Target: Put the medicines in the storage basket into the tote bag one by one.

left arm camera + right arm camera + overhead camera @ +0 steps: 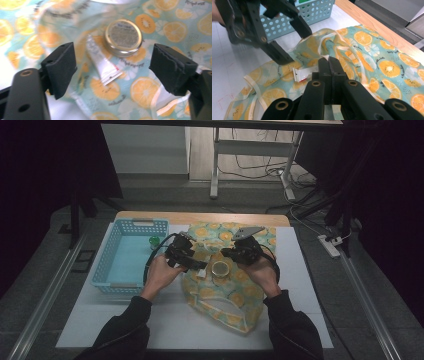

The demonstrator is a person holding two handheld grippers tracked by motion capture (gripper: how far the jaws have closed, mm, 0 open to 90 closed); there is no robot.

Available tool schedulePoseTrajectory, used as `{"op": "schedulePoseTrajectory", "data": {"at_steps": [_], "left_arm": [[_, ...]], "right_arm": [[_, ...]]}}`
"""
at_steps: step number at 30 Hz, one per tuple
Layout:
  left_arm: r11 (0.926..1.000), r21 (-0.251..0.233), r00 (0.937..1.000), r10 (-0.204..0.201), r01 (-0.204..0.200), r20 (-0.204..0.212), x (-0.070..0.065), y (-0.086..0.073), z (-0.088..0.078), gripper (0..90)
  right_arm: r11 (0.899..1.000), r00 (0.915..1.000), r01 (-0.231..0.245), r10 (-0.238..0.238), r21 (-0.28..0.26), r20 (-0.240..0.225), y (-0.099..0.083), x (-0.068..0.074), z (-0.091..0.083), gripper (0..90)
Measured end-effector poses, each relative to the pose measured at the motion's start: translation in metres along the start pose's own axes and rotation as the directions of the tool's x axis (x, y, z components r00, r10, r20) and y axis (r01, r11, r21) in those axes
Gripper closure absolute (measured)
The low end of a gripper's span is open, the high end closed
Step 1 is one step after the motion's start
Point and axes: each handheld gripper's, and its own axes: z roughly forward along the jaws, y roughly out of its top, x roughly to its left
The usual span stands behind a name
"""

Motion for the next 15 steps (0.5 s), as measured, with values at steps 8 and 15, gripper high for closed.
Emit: {"op": "schedulePoseTrajectory", "data": {"at_steps": [8, 15], "left_arm": [[0.9988, -0.036, 0.9995, -0.032, 0.032, 0.006, 0.017, -0.012, -0.022, 7.8], [0.9982, -0.047, 0.9992, -0.039, 0.039, -0.008, 0.028, -0.021, -0.037, 3.9]], "right_arm": [[1.0, 1.0, 0.002, -0.002, 0.002, 0.001, 0.0, 0.0, 0.0, 90.0], [1.0, 1.0, 0.0, 0.0, 0.003, -0.001, 0.0, 0.0, 0.0, 90.0]]}}
